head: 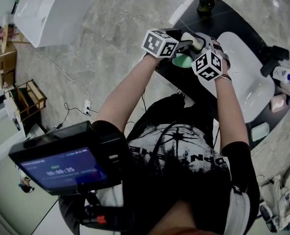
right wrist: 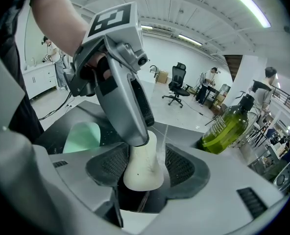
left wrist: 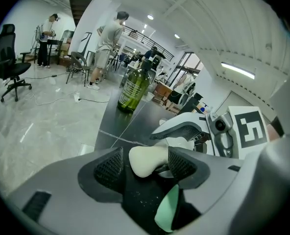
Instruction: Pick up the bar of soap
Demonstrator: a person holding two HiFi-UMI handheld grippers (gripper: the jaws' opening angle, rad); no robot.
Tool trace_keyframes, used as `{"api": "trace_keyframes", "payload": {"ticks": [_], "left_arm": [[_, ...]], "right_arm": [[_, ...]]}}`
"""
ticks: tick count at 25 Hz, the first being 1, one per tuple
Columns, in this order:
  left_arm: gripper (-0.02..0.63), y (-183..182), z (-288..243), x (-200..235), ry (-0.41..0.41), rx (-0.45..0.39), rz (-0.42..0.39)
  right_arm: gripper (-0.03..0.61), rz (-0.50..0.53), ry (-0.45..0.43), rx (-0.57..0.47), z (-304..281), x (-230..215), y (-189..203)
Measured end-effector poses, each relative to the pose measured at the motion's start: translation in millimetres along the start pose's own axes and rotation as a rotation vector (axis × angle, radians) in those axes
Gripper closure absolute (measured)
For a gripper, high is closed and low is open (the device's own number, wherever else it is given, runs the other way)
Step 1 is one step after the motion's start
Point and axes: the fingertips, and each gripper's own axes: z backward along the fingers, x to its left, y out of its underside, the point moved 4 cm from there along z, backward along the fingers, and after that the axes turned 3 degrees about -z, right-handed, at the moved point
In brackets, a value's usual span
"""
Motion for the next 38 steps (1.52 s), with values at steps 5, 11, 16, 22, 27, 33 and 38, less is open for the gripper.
{"api": "trace_keyframes", "payload": {"ticks": [5, 11, 16, 22, 27, 33, 38], "left_arm": [[0.334, -5.2, 8.6, -4.3, -0.013, -0.026, -0.016], [0.336, -19.0, 29.0, -27.0, -0.040, -0.106, -0.090], [0.364, -29.8, 31.3, -45.8, -0.028, -0.169, -0.135], [0.465, -47.5, 35.8, -80.4, 0.004, -0.239, -0.189], [0.545, -64.7, 38.0, -127.2, 0.045, -0.315, -0.318], [0.583, -82.8, 39.4, -183.2, 0.138, -0.407, -0.363], [0.600, -97.9, 39.0, -228.1, 0.193, -0.446, -0.433]], "right_arm": [[0.348, 0.006, 0.030, -0.012, 10.1, -1.9, -3.4], [0.350, 0.016, 0.094, -0.046, 41.4, -3.4, -13.2], [0.379, 0.008, 0.174, -0.051, 66.5, -11.5, -8.9], [0.462, -0.045, 0.284, -0.048, 116.4, -20.4, 0.4], [0.532, -0.113, 0.408, -0.061, 176.5, -24.8, 15.0], [0.557, -0.219, 0.507, -0.132, 242.5, -21.7, 35.5], [0.560, -0.302, 0.615, -0.171, 306.8, -21.5, 57.4]]}}
